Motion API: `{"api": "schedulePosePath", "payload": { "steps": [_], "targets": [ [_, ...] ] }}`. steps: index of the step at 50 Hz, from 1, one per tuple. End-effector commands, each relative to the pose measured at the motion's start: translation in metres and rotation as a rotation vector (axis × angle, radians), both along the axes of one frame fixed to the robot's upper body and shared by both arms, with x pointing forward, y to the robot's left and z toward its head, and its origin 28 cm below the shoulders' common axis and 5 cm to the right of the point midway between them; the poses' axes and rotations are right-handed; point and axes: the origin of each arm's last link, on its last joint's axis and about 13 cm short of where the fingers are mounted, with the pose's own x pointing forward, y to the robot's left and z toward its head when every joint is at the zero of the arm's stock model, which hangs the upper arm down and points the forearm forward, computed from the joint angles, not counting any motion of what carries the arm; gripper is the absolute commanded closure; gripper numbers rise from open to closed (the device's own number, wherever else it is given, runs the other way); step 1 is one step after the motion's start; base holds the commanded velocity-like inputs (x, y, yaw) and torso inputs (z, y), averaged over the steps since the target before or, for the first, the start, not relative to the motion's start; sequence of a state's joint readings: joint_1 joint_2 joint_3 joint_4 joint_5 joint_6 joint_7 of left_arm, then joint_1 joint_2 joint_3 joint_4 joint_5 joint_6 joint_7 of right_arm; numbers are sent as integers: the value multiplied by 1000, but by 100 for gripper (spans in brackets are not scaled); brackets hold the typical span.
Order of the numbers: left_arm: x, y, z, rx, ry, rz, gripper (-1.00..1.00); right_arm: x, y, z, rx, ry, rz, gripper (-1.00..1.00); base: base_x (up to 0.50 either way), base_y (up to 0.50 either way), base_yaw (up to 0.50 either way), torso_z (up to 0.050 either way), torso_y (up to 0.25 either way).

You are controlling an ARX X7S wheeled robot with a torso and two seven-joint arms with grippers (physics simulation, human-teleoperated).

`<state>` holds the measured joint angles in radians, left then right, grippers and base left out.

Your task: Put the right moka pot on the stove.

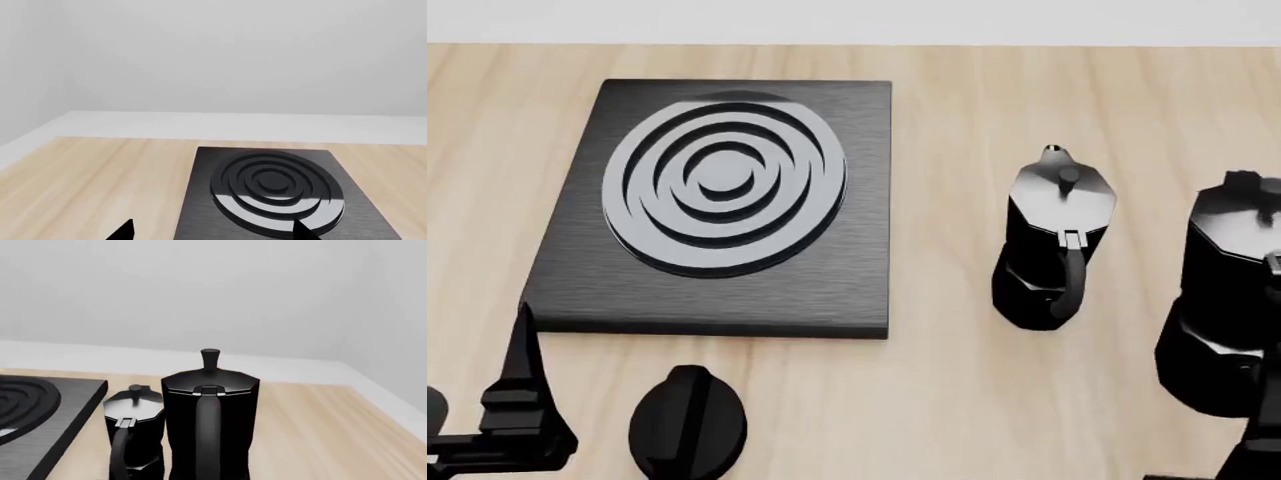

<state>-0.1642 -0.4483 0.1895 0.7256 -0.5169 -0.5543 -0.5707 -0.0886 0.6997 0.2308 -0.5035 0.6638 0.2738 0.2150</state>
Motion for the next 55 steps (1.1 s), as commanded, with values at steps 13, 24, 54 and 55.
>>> {"api": "schedulePosePath", "payload": {
  "steps": [13,24,54,55],
  "targets": [
    [0,0,-1,6,4,5,-100,-34,23,10,-56,-81,121,100,0,0,0,0,1],
    [0,0,-1,6,6,6,-100,-36,36,9,-69,-80,203,100,0,0,0,0,1],
    [0,0,-1,-1,5,1,-100,-16,69,12,-66,-90,397,100,0,0,0,0,1],
    [0,0,0,-1,5,0,-100,-15,70,14,-67,-91,404,100,0,0,0,15,0]
  ]
}}
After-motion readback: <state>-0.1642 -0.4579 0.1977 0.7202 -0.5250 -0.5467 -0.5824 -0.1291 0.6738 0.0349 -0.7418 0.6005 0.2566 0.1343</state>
